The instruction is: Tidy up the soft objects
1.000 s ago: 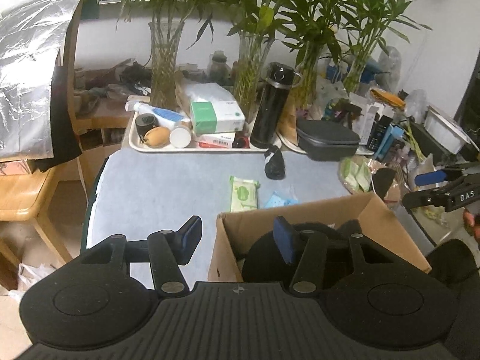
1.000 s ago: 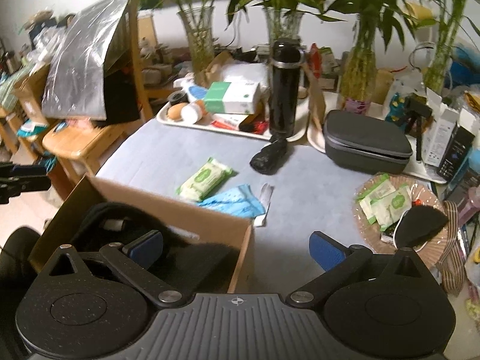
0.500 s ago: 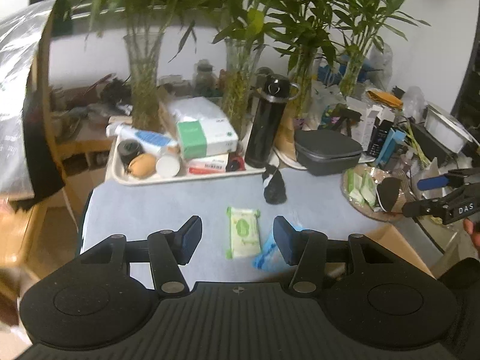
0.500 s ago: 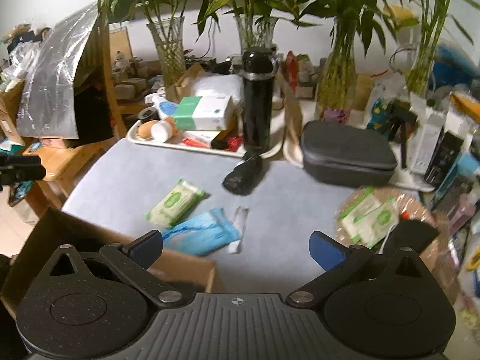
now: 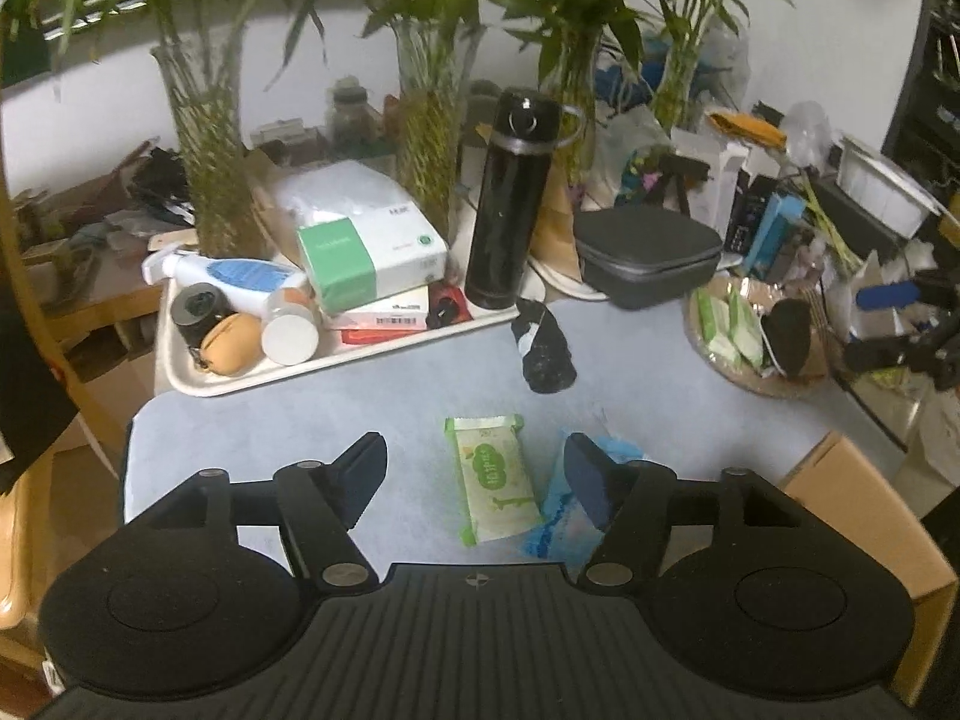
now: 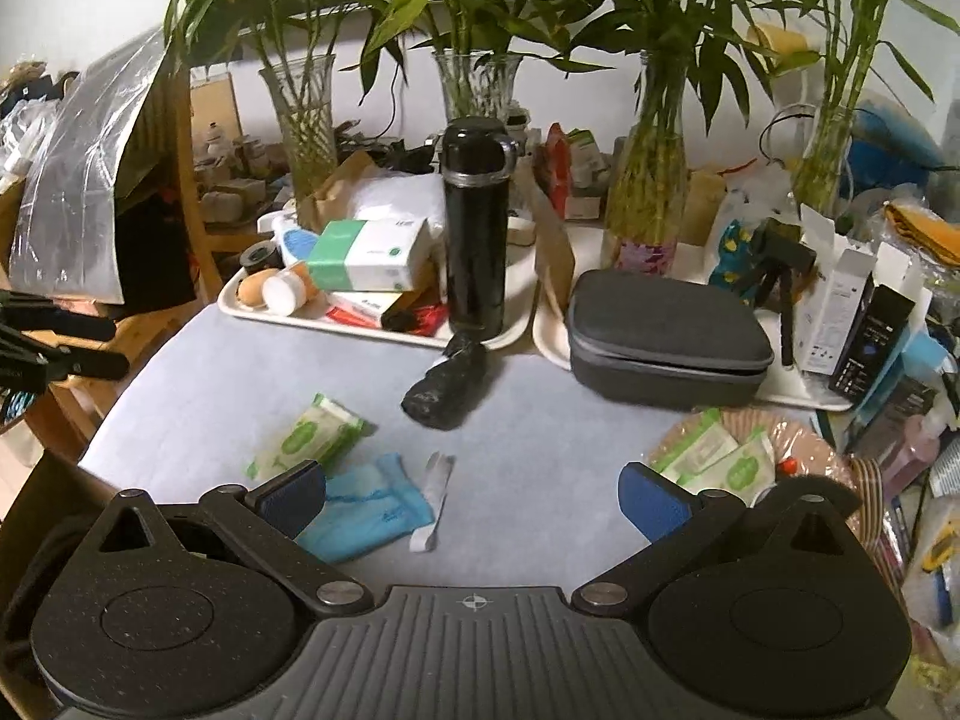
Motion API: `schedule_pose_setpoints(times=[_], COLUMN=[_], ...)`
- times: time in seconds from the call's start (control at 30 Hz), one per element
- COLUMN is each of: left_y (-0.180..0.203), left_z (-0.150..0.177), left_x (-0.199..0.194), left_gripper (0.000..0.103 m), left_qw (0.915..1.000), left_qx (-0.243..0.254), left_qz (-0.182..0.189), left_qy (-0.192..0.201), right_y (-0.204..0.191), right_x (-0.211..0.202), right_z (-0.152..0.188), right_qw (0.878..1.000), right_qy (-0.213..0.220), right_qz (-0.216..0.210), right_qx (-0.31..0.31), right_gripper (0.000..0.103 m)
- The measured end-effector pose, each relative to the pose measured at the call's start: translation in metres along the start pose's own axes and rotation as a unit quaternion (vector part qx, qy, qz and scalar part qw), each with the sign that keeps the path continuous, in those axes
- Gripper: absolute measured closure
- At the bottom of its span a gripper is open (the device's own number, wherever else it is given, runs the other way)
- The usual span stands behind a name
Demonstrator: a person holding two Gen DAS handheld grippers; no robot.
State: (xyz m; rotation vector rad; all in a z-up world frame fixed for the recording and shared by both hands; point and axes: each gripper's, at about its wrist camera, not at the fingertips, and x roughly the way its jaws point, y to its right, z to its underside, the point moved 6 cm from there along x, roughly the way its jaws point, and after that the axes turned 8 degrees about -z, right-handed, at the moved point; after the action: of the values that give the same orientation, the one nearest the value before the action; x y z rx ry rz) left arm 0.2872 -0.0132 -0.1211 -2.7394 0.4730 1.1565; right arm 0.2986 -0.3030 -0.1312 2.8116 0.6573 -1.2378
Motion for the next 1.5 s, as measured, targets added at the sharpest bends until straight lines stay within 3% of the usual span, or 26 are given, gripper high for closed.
schedule_pose_setpoints(times=[0.27,0.53,0.87,1.1,1.23,1.37,1.43,1.5], left_y=[-0.011,-0.006,0.016,0.03,0.039,0.042,0.04,0.04], left_z=[0.005,0.006,0.014,0.027,0.034,0.036,0.038,0.039], left_x=[0.056,0.098,0.141,0.172,0.183,0.184,0.186,0.183], left_gripper=[0.028,0.028,0.027,0.027,0.027,0.027,0.036,0.039], left_qw=[0.9988,0.9966,0.9906,0.9824,0.9806,0.9835,0.9828,0.9819], left_qx=[0.008,0.035,0.085,0.099,0.113,0.13,0.148,0.164], left_qz=[0.019,0.042,0.068,0.094,0.087,0.071,0.038,0.032], left_qy=[-0.044,-0.062,-0.083,-0.128,-0.134,-0.103,-0.103,-0.089], right_y=[0.012,0.026,0.038,0.042,0.043,0.042,0.041,0.04], right_x=[0.038,0.076,0.092,0.095,0.096,0.097,0.099,0.1], right_z=[0.004,0.009,0.013,0.012,0.011,0.011,0.012,0.012], right_qw=[1.0,0.998,0.996,0.996,0.995,0.996,0.996,0.996], right_qy=[-0.021,-0.032,-0.016,-0.013,-0.011,-0.013,-0.017,-0.02], right_qz=[0.015,-0.025,-0.026,-0.024,-0.026,-0.026,-0.024,-0.021], right_qx=[-0.016,0.053,0.081,0.09,0.093,0.088,0.083,0.08], right_gripper=[0.0,0.0,0.0,0.0,0.0,0.0,0.0,0.0])
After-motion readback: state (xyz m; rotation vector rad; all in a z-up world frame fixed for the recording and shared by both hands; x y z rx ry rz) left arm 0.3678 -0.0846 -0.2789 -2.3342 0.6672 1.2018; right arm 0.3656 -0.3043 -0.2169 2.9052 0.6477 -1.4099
